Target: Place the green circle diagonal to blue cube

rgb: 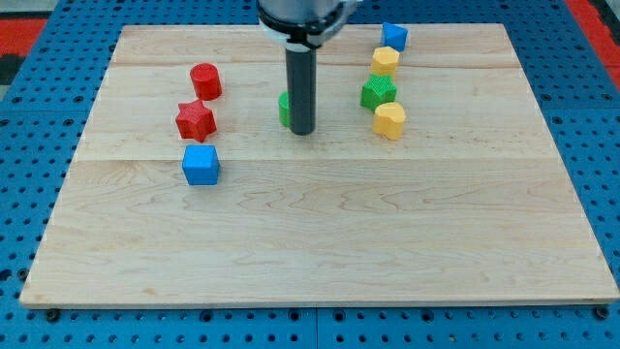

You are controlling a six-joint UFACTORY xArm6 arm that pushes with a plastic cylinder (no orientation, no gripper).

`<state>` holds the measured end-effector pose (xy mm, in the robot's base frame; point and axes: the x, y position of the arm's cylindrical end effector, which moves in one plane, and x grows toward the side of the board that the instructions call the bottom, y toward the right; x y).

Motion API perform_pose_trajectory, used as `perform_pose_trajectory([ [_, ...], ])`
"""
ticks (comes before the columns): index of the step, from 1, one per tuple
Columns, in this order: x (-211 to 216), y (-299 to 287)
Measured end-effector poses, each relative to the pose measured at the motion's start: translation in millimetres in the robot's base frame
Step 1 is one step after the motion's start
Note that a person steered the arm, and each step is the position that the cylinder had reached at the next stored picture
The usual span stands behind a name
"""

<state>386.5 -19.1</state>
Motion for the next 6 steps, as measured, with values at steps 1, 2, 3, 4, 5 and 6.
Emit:
perform_pose_trajectory([
  [1,-13,-2],
  [2,-14,12],
  [3,-18,30],
  [4,-29,32],
  [5,-35,28],
  [6,-37,10],
])
